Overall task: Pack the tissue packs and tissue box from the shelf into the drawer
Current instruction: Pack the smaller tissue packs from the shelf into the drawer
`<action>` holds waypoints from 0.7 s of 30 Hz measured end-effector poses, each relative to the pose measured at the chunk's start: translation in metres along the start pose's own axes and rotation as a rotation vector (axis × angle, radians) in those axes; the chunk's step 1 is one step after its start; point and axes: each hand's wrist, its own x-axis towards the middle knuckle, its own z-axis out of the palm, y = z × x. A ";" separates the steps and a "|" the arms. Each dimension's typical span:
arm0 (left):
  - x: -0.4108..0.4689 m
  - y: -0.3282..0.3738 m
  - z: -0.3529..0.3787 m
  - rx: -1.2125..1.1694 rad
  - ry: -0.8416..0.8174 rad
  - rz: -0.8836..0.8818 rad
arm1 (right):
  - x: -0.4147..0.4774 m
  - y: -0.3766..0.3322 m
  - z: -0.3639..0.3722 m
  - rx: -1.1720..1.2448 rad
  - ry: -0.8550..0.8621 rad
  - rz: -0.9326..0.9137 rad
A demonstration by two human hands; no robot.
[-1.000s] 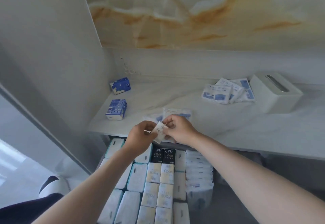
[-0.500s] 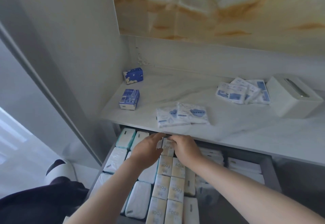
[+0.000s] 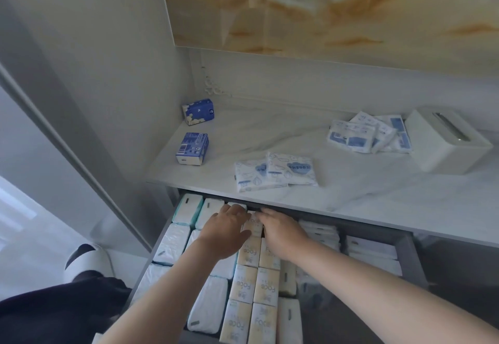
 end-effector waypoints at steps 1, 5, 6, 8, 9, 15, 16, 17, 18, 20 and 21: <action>0.001 0.002 -0.002 -0.004 0.031 0.001 | 0.002 0.002 -0.003 -0.009 0.032 -0.033; 0.011 0.011 -0.020 -0.015 0.270 0.038 | 0.007 0.004 -0.028 -0.064 0.331 -0.223; 0.016 0.013 -0.026 -0.029 0.325 0.039 | 0.008 0.005 -0.036 -0.054 0.424 -0.246; 0.026 0.013 -0.035 -0.068 0.395 0.046 | 0.013 0.012 -0.050 -0.082 0.535 -0.224; 0.031 0.013 -0.039 -0.088 0.398 0.036 | 0.016 0.019 -0.055 -0.115 0.538 -0.168; 0.054 0.006 -0.044 -0.208 0.209 -0.218 | 0.027 0.051 -0.066 -0.044 0.236 0.140; 0.057 0.006 -0.044 -0.272 0.212 -0.230 | 0.028 0.052 -0.064 -0.034 0.231 0.105; 0.059 0.006 -0.046 -0.343 0.220 -0.250 | 0.029 0.052 -0.062 -0.036 0.251 0.065; 0.062 0.007 -0.048 -0.407 0.235 -0.279 | 0.031 0.052 -0.061 -0.035 0.281 0.018; 0.067 0.009 -0.052 -0.500 0.281 -0.351 | 0.037 0.052 -0.058 0.037 0.320 -0.084; 0.069 0.010 -0.053 -0.534 0.310 -0.377 | 0.042 0.052 -0.057 0.104 0.336 -0.121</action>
